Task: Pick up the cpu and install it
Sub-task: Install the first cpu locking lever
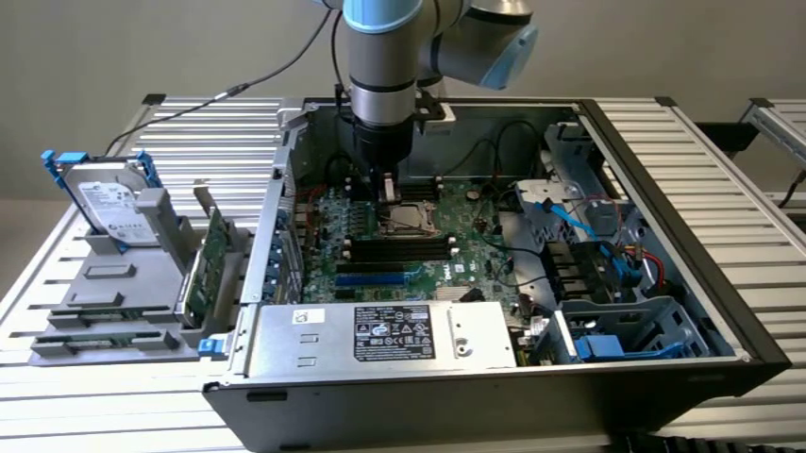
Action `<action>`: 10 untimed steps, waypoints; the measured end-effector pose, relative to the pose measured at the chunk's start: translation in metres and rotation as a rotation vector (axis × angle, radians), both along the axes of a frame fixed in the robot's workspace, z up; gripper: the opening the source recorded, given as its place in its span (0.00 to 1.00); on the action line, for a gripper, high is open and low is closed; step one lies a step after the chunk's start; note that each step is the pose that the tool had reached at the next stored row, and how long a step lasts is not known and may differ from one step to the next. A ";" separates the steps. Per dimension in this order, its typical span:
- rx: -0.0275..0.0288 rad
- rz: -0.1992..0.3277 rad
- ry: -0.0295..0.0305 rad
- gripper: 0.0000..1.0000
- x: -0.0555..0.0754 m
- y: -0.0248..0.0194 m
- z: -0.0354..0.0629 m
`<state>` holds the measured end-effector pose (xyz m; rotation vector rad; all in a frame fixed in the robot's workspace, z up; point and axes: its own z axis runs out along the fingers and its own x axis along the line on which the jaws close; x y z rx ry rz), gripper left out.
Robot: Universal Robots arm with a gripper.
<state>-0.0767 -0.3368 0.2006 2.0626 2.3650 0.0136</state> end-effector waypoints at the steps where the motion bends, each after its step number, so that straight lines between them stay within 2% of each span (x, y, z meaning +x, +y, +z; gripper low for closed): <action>1: 0.0002 0.000 -0.0002 0.11 0.000 0.0000 0.0002; 3: 0.0019 0.000 -0.0014 0.11 0.000 0.0003 0.0016; 10: 0.0002 0.000 -0.0001 0.11 0.000 -0.0002 0.0127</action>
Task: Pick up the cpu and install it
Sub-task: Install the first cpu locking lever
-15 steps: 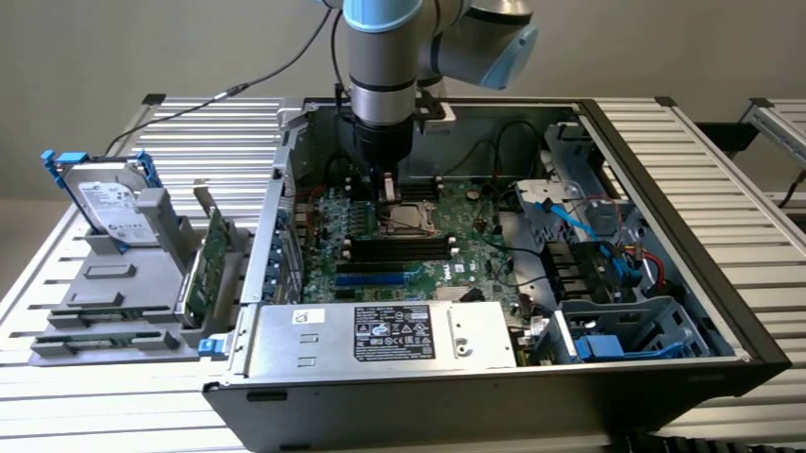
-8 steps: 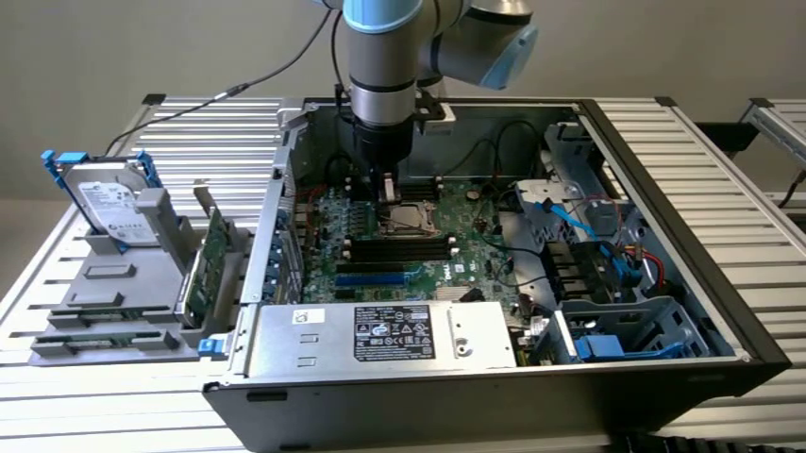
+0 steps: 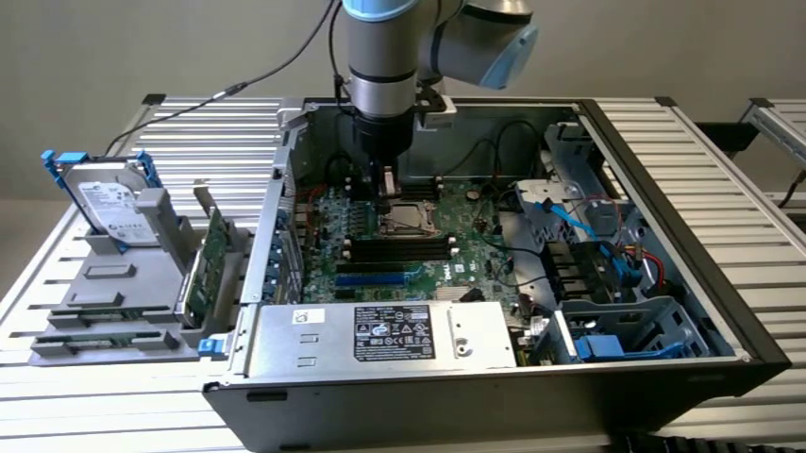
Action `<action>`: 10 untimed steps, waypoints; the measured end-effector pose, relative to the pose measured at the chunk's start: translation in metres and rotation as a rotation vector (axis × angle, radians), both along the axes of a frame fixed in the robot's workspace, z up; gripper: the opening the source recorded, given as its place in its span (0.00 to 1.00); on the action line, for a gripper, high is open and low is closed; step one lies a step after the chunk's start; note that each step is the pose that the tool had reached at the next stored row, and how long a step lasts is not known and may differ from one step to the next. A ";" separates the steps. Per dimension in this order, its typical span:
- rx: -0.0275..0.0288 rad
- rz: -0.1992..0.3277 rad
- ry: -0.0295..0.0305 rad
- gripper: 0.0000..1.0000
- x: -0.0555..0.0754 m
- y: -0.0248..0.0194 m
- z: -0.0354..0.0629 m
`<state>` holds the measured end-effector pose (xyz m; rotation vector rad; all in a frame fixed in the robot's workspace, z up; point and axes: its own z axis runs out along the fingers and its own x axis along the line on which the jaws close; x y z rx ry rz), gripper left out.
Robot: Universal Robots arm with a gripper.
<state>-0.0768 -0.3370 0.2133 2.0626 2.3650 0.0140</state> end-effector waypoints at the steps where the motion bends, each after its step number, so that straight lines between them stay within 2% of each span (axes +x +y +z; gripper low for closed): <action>1: 0.0000 0.000 0.0000 0.11 0.000 -0.0002 0.0007; 6: 0.0000 0.000 0.0000 0.11 -0.005 -0.0025 0.0023; 10: 0.0000 0.000 0.0000 0.11 -0.014 -0.0061 0.0029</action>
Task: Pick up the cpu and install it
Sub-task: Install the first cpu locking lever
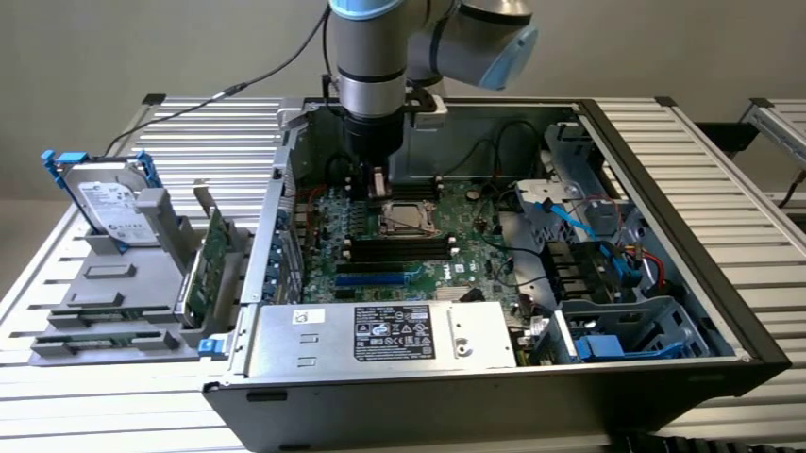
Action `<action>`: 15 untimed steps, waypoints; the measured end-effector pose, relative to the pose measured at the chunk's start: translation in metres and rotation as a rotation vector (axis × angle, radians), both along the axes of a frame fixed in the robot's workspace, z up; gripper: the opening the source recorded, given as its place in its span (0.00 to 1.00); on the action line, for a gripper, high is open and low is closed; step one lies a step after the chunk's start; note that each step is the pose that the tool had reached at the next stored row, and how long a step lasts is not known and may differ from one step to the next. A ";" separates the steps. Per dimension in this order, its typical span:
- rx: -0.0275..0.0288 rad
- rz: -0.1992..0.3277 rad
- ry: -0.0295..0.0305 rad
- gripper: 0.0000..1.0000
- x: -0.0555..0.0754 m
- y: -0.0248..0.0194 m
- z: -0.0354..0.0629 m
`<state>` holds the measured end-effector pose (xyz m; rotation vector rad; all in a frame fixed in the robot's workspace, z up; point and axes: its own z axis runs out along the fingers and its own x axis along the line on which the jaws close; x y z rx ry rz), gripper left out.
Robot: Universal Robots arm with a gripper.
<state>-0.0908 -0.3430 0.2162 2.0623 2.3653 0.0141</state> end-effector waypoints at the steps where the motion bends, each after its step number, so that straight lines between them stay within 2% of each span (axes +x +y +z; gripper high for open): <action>1: 0.0000 0.000 -0.0001 0.11 -0.003 -0.0010 0.0000; 6: 0.0003 -0.011 0.0000 0.11 -0.009 -0.0017 0.0000; 15: 0.0004 -0.102 -0.0009 0.11 -0.011 -0.0017 0.0001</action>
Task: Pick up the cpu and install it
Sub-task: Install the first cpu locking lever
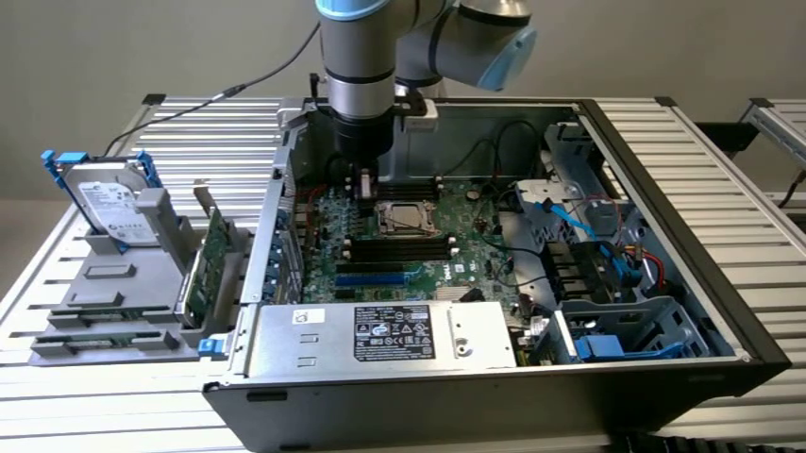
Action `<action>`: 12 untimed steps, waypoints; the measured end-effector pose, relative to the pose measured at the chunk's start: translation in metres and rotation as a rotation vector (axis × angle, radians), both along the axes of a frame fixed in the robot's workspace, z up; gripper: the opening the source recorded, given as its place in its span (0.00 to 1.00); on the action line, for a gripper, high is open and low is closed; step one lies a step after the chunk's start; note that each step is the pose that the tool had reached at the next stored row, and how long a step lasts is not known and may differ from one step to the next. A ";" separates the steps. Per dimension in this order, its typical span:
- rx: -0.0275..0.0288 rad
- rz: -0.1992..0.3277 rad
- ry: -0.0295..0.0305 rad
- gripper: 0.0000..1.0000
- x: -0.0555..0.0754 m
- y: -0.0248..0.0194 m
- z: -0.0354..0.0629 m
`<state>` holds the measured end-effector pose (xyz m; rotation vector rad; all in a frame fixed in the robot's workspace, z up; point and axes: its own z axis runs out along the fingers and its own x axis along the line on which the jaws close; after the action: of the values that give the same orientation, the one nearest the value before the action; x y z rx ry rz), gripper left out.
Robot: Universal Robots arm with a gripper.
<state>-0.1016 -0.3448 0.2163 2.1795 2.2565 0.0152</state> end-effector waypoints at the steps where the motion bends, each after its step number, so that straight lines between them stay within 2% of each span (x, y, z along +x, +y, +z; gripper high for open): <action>1: 0.0000 -0.011 0.0000 0.11 0.000 0.0000 0.0000; 12: 0.0005 -0.131 -0.0014 0.11 -0.001 0.0000 0.0000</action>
<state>-0.1024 -0.3448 0.2163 2.3220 2.1076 0.0169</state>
